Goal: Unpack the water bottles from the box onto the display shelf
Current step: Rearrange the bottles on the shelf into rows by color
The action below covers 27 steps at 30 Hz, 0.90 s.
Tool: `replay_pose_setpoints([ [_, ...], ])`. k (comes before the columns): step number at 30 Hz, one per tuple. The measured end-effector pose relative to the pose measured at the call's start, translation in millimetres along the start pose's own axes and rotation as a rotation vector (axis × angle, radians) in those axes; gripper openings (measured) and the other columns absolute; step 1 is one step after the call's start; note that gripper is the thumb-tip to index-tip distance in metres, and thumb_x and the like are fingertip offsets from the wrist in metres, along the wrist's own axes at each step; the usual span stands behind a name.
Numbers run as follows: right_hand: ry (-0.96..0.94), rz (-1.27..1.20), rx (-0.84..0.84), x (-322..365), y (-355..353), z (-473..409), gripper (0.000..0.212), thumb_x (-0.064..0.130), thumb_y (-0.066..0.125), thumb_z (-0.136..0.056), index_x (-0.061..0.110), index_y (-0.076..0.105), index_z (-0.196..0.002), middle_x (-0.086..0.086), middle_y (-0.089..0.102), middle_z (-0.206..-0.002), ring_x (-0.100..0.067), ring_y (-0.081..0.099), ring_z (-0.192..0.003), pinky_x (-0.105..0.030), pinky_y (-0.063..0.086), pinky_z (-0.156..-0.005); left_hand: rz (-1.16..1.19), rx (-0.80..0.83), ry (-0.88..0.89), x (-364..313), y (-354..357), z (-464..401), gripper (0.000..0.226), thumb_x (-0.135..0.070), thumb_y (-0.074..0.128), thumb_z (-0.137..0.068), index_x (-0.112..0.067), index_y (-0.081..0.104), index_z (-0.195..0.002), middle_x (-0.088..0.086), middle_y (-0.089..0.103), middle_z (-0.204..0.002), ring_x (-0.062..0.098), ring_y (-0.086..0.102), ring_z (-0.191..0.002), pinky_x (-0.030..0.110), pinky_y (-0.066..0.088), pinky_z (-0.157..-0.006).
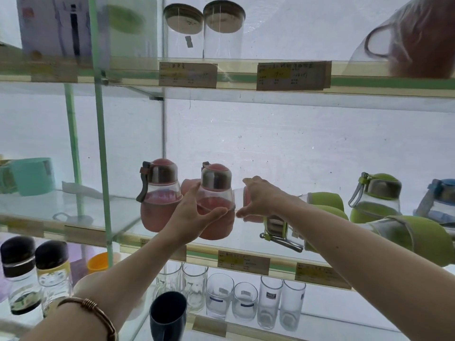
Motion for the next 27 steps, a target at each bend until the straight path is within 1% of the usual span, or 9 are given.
replay_pose_setpoints([
  [4,-0.006,0.095,0.014,0.0,5.7,-10.9,0.088,0.047,0.078,-0.071,0.011,0.036,-0.139,-0.011,0.043,-0.137,-0.027,0.043,-0.125,-0.037,0.042,-0.098,0.002,-0.009,0.015,3.2,0.1,-0.2,0.079,-0.045,0.074,-0.074,-0.027,0.031,-0.138,0.0,0.052,-0.13,0.021,0.055,-0.117,0.045,0.049,-0.097],
  [7,0.0,0.15,0.036,-1.7,7.7,-17.0,0.086,0.048,0.079,-0.069,0.012,0.039,-0.135,-0.01,0.045,-0.133,-0.026,0.044,-0.122,-0.036,0.041,-0.095,0.017,-0.022,0.031,5.6,2.1,1.3,0.078,-0.045,0.074,-0.074,-0.028,0.032,-0.138,-0.002,0.053,-0.129,0.02,0.055,-0.115,0.045,0.049,-0.097],
  [10,0.003,0.233,0.043,-3.0,10.9,-20.3,0.085,0.05,0.078,-0.069,0.012,0.038,-0.135,-0.01,0.046,-0.133,-0.027,0.044,-0.123,-0.036,0.04,-0.096,0.022,-0.02,0.034,7.8,2.6,2.0,0.085,-0.056,0.071,-0.071,-0.029,0.029,-0.141,-0.002,0.052,-0.132,0.019,0.054,-0.118,0.045,0.049,-0.098],
  [14,0.013,0.364,0.032,-2.7,18.4,-24.6,0.086,0.048,0.077,-0.071,0.014,0.034,-0.137,-0.009,0.042,-0.136,-0.026,0.041,-0.125,-0.036,0.038,-0.097,0.021,-0.027,0.037,4.8,4.0,4.9,0.088,-0.058,0.066,-0.069,-0.028,0.029,-0.143,-0.002,0.052,-0.133,0.018,0.053,-0.119,0.041,0.048,-0.098],
  [17,0.024,0.397,0.018,-0.5,22.0,-28.8,0.083,0.046,0.076,-0.072,0.014,0.034,-0.136,-0.009,0.041,-0.135,-0.027,0.041,-0.123,-0.038,0.039,-0.095,0.018,-0.033,0.041,2.7,4.6,6.3,0.086,-0.055,0.066,-0.07,-0.028,0.03,-0.143,-0.004,0.051,-0.133,0.016,0.052,-0.119,0.035,0.048,-0.097],
  [20,0.042,0.374,0.001,1.7,21.0,-30.5,0.082,0.047,0.077,-0.07,0.013,0.037,-0.133,-0.009,0.04,-0.13,-0.028,0.042,-0.119,-0.04,0.044,-0.092,0.01,-0.048,0.045,3.0,4.5,5.8,0.082,-0.048,0.069,-0.076,-0.027,0.028,-0.145,-0.005,0.05,-0.135,0.015,0.05,-0.12,0.033,0.046,-0.097],
  [23,0.075,0.277,-0.041,-1.4,15.3,-28.5,0.082,0.049,0.078,-0.068,0.012,0.039,-0.129,-0.009,0.039,-0.127,-0.029,0.042,-0.116,-0.042,0.047,-0.09,0.012,-0.063,0.053,3.5,4.1,5.5,0.078,-0.045,0.07,-0.078,-0.03,0.03,-0.143,-0.007,0.05,-0.133,0.012,0.05,-0.118,0.03,0.045,-0.096],
  [25,0.098,0.183,-0.077,-6.3,9.4,-26.0,0.083,0.048,0.079,-0.065,0.012,0.038,-0.127,-0.008,0.038,-0.124,-0.028,0.043,-0.114,-0.039,0.047,-0.086,0.014,-0.065,0.047,4.0,3.3,5.2,0.076,-0.043,0.071,-0.078,-0.03,0.031,-0.142,-0.009,0.051,-0.128,0.01,0.051,-0.115,0.027,0.044,-0.094],
  [27,0.113,0.08,-0.118,-11.1,2.0,-23.8,0.081,0.046,0.079,-0.065,0.011,0.037,-0.125,-0.008,0.039,-0.123,-0.027,0.045,-0.111,-0.038,0.047,-0.084,0.003,-0.065,0.047,3.3,2.2,4.9,0.072,-0.04,0.072,-0.079,-0.03,0.035,-0.139,-0.013,0.053,-0.12,0.007,0.052,-0.109,0.021,0.045,-0.089],
])
Point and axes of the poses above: each hand's wrist, its own z-axis away from the middle knuckle, its own y-axis out of the palm, x = y × z, the point moved 1 cm from there along -z, towards the middle knuckle
